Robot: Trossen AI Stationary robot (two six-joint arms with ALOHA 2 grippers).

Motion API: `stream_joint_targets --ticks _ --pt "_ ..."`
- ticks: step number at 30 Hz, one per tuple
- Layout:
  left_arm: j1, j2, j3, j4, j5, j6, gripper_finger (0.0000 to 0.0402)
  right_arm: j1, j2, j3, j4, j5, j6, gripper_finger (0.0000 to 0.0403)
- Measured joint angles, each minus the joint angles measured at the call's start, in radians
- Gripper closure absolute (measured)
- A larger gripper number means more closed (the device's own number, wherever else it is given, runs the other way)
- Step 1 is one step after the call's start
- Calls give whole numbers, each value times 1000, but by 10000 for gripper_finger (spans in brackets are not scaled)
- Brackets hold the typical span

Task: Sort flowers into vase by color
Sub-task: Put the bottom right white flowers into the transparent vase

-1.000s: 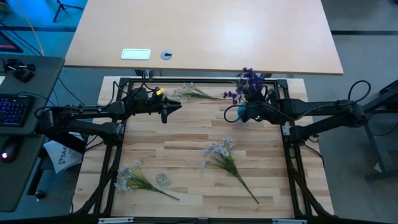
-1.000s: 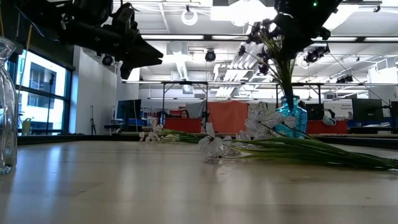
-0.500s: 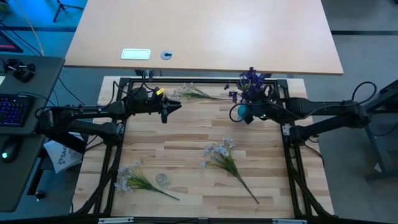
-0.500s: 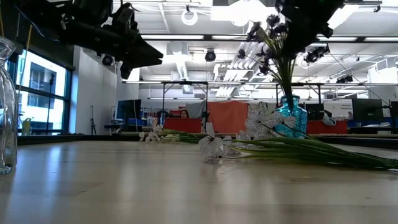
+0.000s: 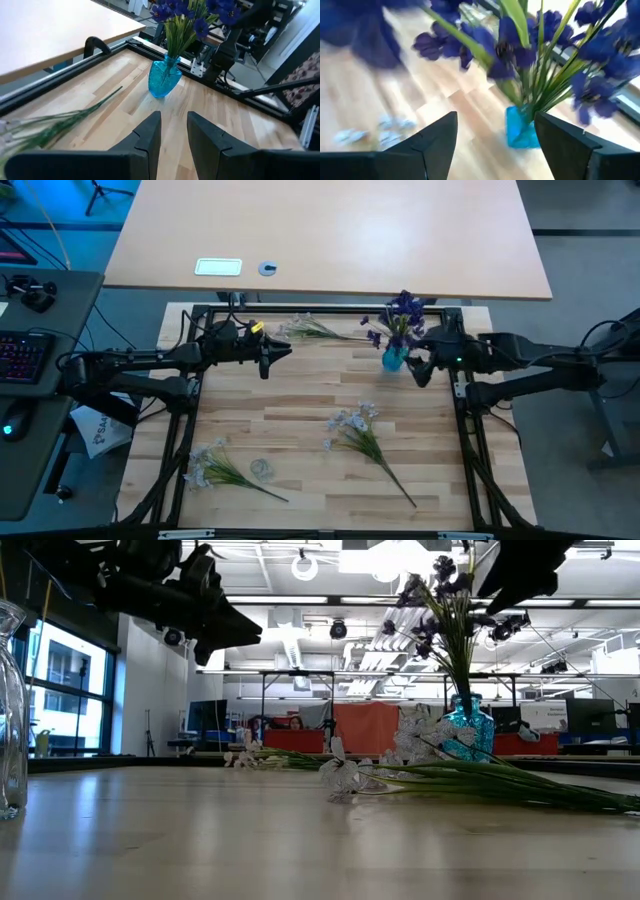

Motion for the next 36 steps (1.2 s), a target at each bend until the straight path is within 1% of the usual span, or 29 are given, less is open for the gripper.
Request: stream_joint_targets --ticks 2,4,10,12,16,18,20,21,25,29,32,35,36 --pt "0 0 0 1 0 25 319 0 -30 0 -11 -62 15 137" --pt "0 0 0 3 0 41 319 0 -59 0 -20 -147 35 137" --pt "0 0 0 5 0 48 319 0 -128 0 -36 -410 174 150" --pt "0 0 0 4 0 48 319 0 -136 0 -36 -488 208 157" --pt "-13 0 0 3 -1 43 319 0 -124 0 -30 -601 270 175" --pt "-27 0 0 4 0 3 319 1 -99 0 -19 -620 329 183" --pt "-45 0 0 4 0 -40 319 9 -64 0 -9 -619 416 190" --pt "-57 0 0 4 2 -56 319 15 -43 0 -2 -613 430 192" --pt "-123 0 0 3 9 -82 319 62 69 -2 7 -625 367 196" --pt "-203 0 1 -1 0 -94 319 146 192 -2 24 -644 313 197" --pt "-267 0 33 -99 -44 -127 319 225 281 -2 25 -628 257 197" --pt "-335 0 95 -279 -85 -138 319 317 358 -16 37 -511 234 197" --pt "-356 0 116 -335 -98 -140 319 342 376 -36 62 -496 244 197"
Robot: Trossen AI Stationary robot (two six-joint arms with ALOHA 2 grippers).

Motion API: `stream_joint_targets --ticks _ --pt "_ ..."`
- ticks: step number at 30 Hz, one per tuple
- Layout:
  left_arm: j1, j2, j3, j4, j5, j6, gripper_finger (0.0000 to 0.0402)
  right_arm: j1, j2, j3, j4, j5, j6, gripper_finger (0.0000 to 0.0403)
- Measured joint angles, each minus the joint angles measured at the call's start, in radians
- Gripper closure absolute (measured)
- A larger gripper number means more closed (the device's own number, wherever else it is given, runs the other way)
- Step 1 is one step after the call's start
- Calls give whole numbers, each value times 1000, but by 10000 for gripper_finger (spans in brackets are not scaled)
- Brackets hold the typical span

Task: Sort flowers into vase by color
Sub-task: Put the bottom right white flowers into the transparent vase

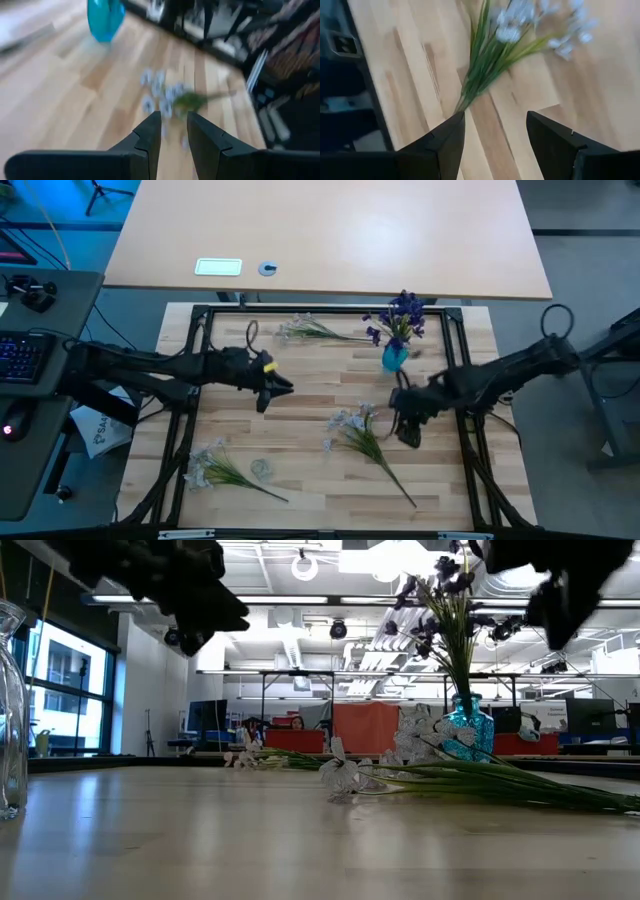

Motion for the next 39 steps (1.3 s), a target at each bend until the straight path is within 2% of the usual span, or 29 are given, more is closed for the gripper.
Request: stream_joint_targets --ticks 4,7,10,13,19,23,27,31,39 --pt "-55 -9 53 -119 -10 -37 319 86 57 -120 207 -43 123 197" --pt "-74 -33 54 -119 3 -42 319 147 101 -186 374 -52 311 197" --pt "-80 -76 37 -120 22 10 319 203 165 -188 479 -41 466 197" --pt "-79 -137 4 -134 26 72 319 238 263 -105 447 -4 541 200" --pt "-56 -290 -75 -136 76 161 319 241 500 119 124 35 571 204" --pt "-50 -366 -113 -133 93 139 319 224 603 193 108 22 573 204" --pt "-50 -415 -130 -135 132 96 319 205 651 224 118 19 567 204" --pt "-50 -435 -132 -140 132 70 319 199 674 225 42 36 568 204" --pt "-50 -435 -132 -137 127 29 319 202 652 242 21 29 542 204"
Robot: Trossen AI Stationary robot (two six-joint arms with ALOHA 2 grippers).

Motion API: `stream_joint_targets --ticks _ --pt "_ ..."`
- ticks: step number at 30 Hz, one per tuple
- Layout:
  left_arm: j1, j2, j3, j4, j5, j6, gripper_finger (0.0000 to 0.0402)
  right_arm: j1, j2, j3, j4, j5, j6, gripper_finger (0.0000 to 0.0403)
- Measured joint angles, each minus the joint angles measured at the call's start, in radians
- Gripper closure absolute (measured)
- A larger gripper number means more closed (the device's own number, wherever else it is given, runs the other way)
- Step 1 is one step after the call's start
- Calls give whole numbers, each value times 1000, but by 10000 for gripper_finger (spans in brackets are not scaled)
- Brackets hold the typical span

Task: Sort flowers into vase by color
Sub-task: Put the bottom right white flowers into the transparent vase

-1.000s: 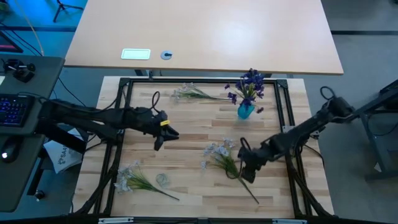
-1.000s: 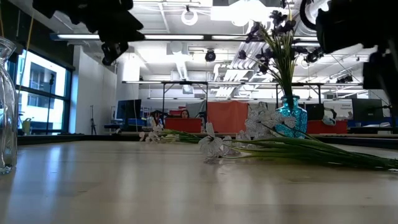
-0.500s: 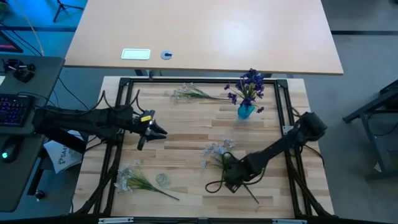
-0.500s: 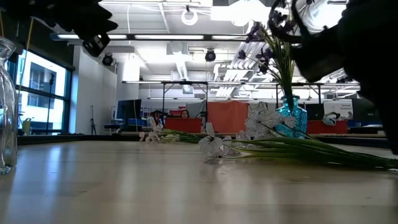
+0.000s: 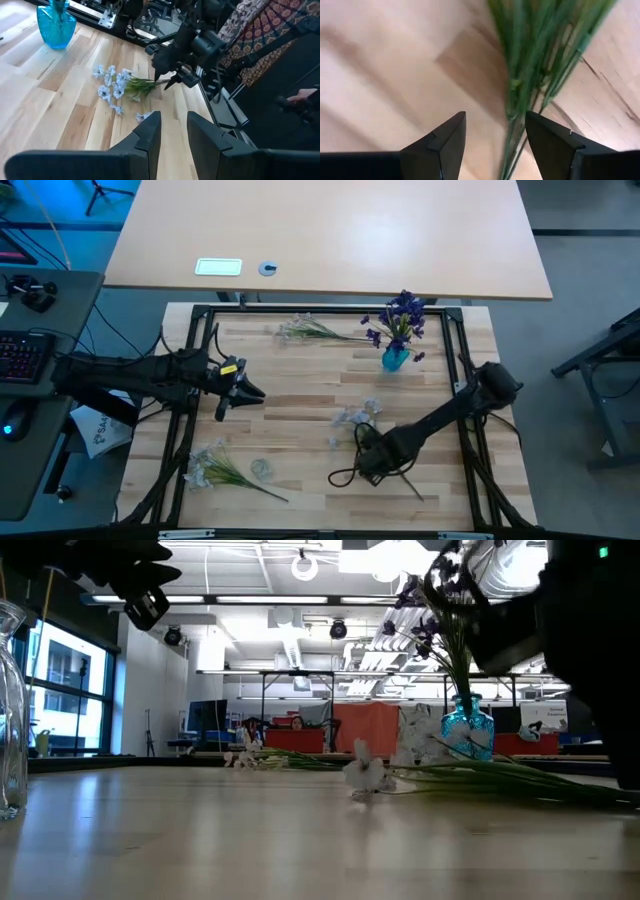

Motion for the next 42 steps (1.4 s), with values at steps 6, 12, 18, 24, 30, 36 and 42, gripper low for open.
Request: stream_joint_targets --ticks 6,12,18,24,30,36,42 --pt "0 0 0 6 -35 -1 319 3 -46 45 -117 33 -62 204" --pt "0 1 0 6 -69 -25 319 -3 -47 -49 -43 -64 -54 204" --pt "0 1 0 5 -70 -54 319 -3 -46 -127 46 -44 -33 204" --pt "0 7 0 3 -120 -53 319 -3 -53 -169 100 -43 -16 204" --pt "0 23 0 5 -143 -85 319 -3 -48 -173 107 -27 -21 278" --pt "-1 17 3 -62 -72 -90 319 -3 -46 -152 142 -29 -103 386" --pt "0 -19 46 -95 -91 -74 319 -44 -44 -2 222 38 -311 398"
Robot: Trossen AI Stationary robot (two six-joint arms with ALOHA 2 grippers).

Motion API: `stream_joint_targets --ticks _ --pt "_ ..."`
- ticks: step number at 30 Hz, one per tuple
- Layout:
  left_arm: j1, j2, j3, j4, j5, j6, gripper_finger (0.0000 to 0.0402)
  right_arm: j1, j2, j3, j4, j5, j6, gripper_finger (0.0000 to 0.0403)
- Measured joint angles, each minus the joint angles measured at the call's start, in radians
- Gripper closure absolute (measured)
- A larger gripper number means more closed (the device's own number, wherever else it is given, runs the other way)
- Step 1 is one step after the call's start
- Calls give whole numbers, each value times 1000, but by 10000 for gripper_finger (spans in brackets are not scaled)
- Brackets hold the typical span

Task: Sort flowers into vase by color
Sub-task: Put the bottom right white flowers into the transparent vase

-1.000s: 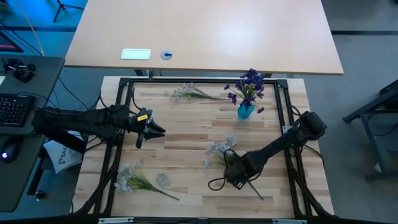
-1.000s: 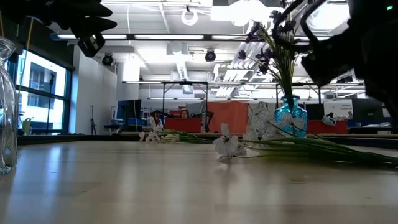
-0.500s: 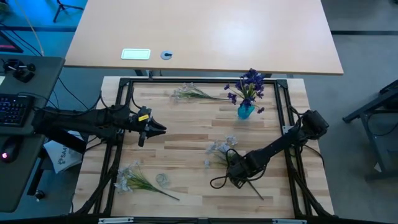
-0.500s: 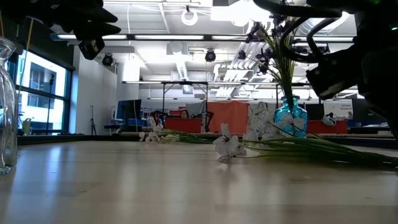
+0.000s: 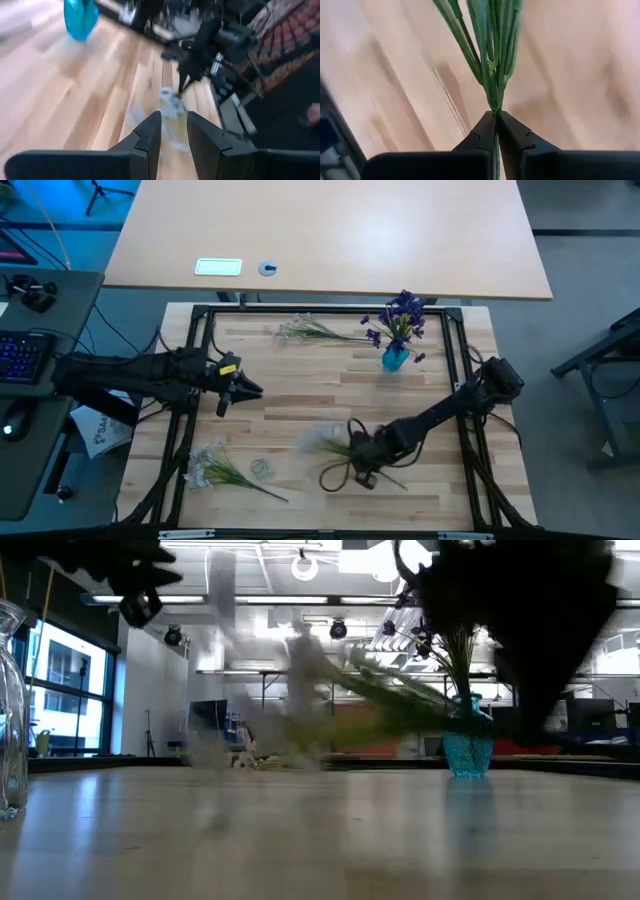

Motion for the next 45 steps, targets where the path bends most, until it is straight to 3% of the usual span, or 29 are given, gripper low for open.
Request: stream_joint_targets --ticks 7,14,21,30,35,39,45 --pt "0 -41 88 86 -134 75 319 -116 0 123 428 136 -246 401" --pt "0 -68 166 101 -192 137 319 -191 9 122 999 120 -452 402" --pt "0 -107 206 103 -344 198 319 -201 119 151 1376 91 -529 402" --pt "0 -100 205 96 -354 179 319 -199 332 412 1366 17 -649 403" --pt "0 -100 205 95 -352 164 319 -199 403 528 1206 20 -688 403" --pt "0 -101 205 94 -340 160 319 -199 414 580 1064 20 -698 403" --pt "0 -101 204 92 -334 162 319 -200 414 583 1014 47 -761 403"
